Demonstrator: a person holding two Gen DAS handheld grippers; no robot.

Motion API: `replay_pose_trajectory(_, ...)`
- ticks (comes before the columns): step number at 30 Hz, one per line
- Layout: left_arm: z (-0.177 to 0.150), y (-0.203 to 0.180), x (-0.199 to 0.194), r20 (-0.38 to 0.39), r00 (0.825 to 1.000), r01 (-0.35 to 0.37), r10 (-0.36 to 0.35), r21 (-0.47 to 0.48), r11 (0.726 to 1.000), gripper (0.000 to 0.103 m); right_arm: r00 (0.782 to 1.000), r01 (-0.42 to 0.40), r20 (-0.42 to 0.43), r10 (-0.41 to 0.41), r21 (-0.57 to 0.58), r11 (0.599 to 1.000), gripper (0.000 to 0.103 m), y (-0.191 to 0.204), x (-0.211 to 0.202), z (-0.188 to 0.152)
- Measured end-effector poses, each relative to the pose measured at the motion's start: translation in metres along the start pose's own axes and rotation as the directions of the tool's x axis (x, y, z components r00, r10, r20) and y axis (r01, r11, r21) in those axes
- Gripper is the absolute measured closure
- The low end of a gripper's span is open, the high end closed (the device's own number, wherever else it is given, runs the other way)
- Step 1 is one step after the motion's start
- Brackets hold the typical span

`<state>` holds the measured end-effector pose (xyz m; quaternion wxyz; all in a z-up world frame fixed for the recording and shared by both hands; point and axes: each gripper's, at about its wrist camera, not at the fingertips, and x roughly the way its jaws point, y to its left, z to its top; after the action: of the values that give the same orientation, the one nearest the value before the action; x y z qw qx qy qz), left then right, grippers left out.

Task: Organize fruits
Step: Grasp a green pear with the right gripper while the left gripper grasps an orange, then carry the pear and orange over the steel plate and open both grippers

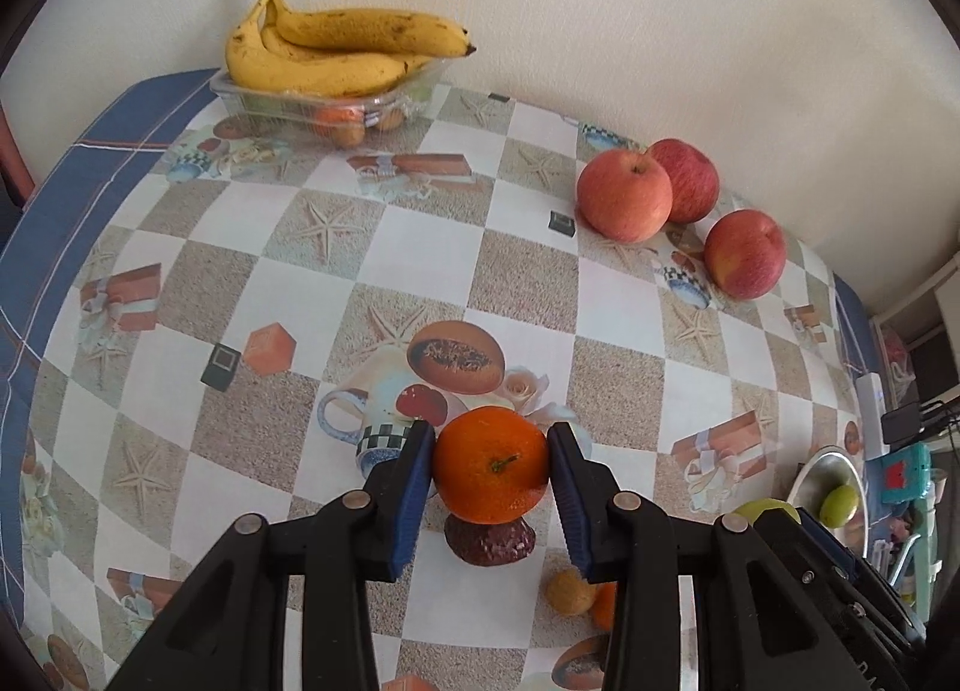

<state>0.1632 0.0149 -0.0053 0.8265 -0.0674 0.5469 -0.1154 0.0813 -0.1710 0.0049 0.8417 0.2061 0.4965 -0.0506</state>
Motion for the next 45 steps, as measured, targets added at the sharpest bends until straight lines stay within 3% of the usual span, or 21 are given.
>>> replay_pose_trajectory(15,-0.003,-0.014,-0.013,0.016,1.0,0.009,-0.009,0.026,1.0,0.062,0.999,-0.034,0.025,0.033,0.034,0.999,0.061,-0.011,-0.016,0.0)
replay_pose_trajectory(25,-0.013,-0.062,-0.022,0.007,0.997,0.075,-0.076,0.135,0.988,0.062,0.998,-0.002,0.069,-0.008,0.14,0.99,0.062,-0.057,-0.036,0.004)
replay_pose_trajectory(30,-0.028,-0.108,-0.028,-0.017,0.989,0.146,-0.146,0.242,0.959,0.062,0.992,0.047,0.1,-0.071,0.221,0.974,0.062,-0.094,-0.054,0.004)
replay_pose_trajectory(36,-0.058,-0.164,-0.027,-0.081,0.979,0.202,-0.185,0.377,0.904,0.062,0.983,0.096,0.116,-0.139,0.316,0.944,0.066,-0.138,-0.072,-0.002)
replay_pose_trajectory(37,-0.065,-0.174,-0.027,-0.091,0.978,0.207,-0.186,0.4,0.893,0.062,0.982,0.099,0.123,-0.146,0.324,0.941,0.07,-0.142,-0.075,-0.003)
replay_pose_trajectory(43,-0.102,-0.213,-0.016,-0.152,0.976,0.213,-0.156,0.515,0.83,0.062,0.976,0.118,0.134,-0.172,0.337,0.934,0.07,-0.153,-0.084,-0.003)
replay_pose_trajectory(45,-0.107,-0.217,-0.011,-0.177,0.972,0.224,-0.153,0.519,0.825,0.062,0.978,0.11,0.129,-0.162,0.342,0.933,0.07,-0.154,-0.082,-0.004)
